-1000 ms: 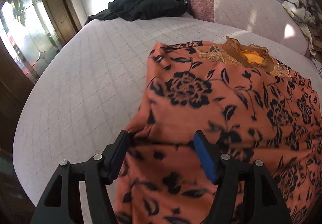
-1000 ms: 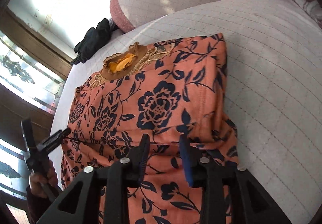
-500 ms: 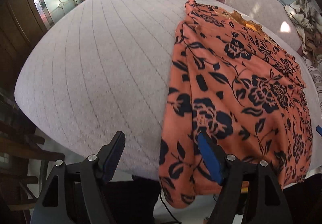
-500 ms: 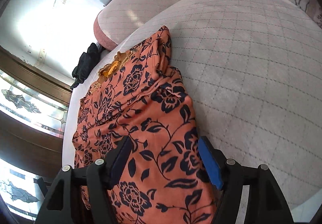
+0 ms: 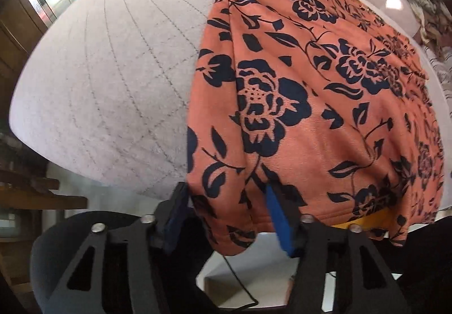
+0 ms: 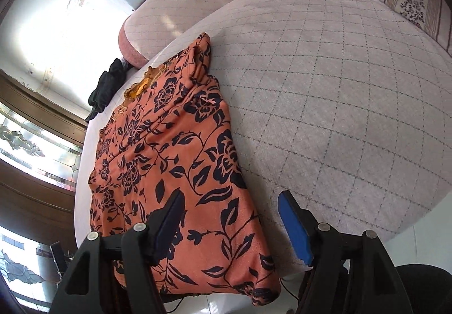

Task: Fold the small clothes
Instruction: 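Grasp the dress hem with both grippers and lift it toward the collar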

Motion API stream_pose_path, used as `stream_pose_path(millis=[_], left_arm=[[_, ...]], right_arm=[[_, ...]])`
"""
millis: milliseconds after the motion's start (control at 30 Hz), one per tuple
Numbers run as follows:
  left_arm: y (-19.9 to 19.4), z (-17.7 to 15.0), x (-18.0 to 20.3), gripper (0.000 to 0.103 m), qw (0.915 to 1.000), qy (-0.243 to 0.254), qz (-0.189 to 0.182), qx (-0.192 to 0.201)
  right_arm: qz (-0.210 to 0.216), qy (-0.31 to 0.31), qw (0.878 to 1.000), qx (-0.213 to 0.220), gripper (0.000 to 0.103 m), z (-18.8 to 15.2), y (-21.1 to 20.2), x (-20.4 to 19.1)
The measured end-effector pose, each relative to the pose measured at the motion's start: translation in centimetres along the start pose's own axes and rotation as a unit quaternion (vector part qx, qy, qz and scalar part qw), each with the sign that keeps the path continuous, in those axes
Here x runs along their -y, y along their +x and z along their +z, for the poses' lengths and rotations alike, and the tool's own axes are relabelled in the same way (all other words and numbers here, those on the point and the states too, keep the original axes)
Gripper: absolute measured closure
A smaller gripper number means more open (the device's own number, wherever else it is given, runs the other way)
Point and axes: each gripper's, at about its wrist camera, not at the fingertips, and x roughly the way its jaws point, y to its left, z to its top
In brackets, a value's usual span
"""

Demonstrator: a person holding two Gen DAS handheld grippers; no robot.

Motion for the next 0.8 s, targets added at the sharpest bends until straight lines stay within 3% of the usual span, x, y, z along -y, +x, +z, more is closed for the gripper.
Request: stream_pose_path(millis=[33,67,100,200,267,367,467,633,733,767,800], left_arm=[[-0.2,0.0,-0.1,0.065,1.0,-0.005,-0.005,0.003],[-0.3,0.2,-0.1,0.083,0.9999,-0.001,-0.005,0.009],[-0.8,0.3,-0.3,0.094,0.9999,0.007,-0.006,0.012],[-2.3,1.4,-0.7,0.095,0.9993,0.01,-0.019,0.031],[-3.8,2.2,-1.0,0.095,0.998,0.024,-0.01,0.058],[-5.5,3.1,-2.3,0.095,0.9974,0.023,-0.013,0.068],[-4.7,2.9,-3.1,0.095,0.9988,0.025,-0.029,0.029],[-3.2,2.3,-3.0,0.09,0.9998,0.02,-0.01,0.001],[-3.4,2.6,-4.0,0.054,1.0,0.001,-0.003,-0.003],[-3.4,2.8,-4.3,0.033,0.9999,-0.007,-0.01,-0.002],[-3.5,3.0,-4.5,0.023,0.9998,-0.013,-0.015,-0.001]], right_arm=[[0.001,0.002,1.0,-0.001,0.031,0.0,0.0,0.1],[0.004,0.005,1.0,-0.003,0.031,0.0,-0.1,0.3],[0.007,0.009,1.0,-0.004,0.031,0.0,-0.2,0.4],[0.014,0.024,1.0,-0.011,0.031,0.0,-0.3,0.9],[0.015,0.031,0.999,-0.021,0.031,-0.2,-0.3,1.1],[-0.002,0.031,0.998,-0.047,0.031,-0.7,-0.1,1.3],[-0.005,0.028,0.997,-0.075,0.031,-1.7,0.5,1.2],[-0.045,0.023,0.991,-0.126,0.031,-3.9,2.6,1.0],[-0.042,0.036,0.987,-0.152,0.031,-5.1,3.8,1.0],[-0.048,0.033,0.986,-0.157,0.031,-5.4,4.2,0.9],[-0.057,0.027,0.986,-0.156,0.031,-5.7,4.4,0.6]])
